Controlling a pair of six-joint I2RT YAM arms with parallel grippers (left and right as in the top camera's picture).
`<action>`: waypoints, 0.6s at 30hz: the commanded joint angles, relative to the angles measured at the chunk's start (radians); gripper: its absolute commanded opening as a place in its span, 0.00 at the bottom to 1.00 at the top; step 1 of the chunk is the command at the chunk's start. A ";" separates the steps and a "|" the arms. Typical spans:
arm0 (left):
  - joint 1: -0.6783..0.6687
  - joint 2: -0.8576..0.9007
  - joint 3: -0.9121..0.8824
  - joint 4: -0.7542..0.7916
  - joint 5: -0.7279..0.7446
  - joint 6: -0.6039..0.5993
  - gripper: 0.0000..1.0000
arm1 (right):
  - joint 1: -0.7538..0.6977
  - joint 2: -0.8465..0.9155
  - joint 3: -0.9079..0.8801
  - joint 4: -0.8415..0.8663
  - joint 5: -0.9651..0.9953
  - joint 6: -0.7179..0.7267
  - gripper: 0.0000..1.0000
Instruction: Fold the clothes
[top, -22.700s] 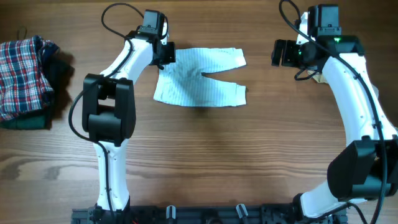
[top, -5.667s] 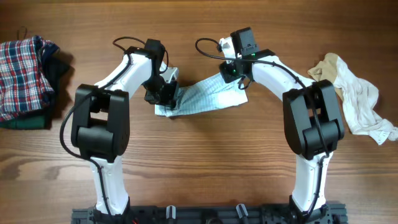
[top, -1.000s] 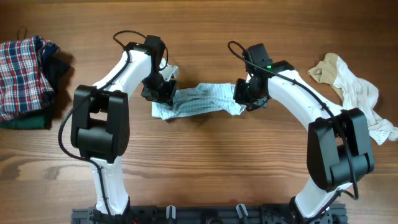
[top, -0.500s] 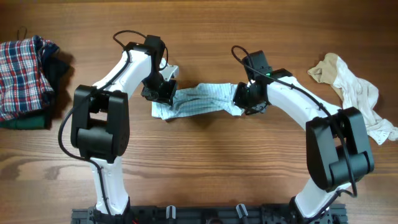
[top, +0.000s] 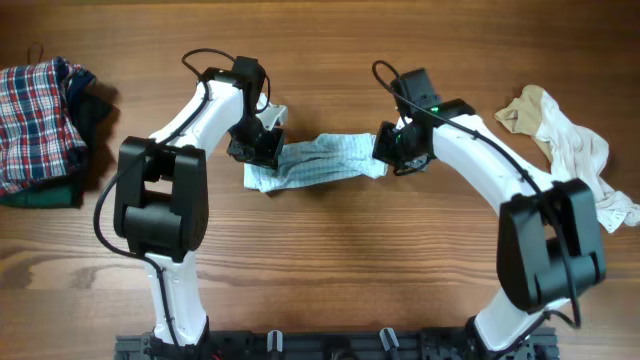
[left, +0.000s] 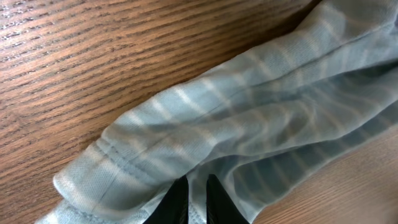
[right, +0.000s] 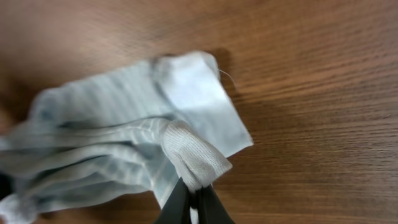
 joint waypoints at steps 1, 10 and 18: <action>-0.001 -0.014 0.018 -0.001 -0.006 0.016 0.10 | -0.005 -0.064 0.036 0.003 0.011 -0.021 0.04; -0.001 -0.014 0.018 -0.001 -0.006 0.016 0.08 | -0.004 -0.051 0.032 0.066 0.097 -0.153 0.04; -0.001 -0.014 0.018 -0.002 -0.006 0.016 0.08 | -0.004 -0.009 0.018 0.065 0.097 -0.153 0.04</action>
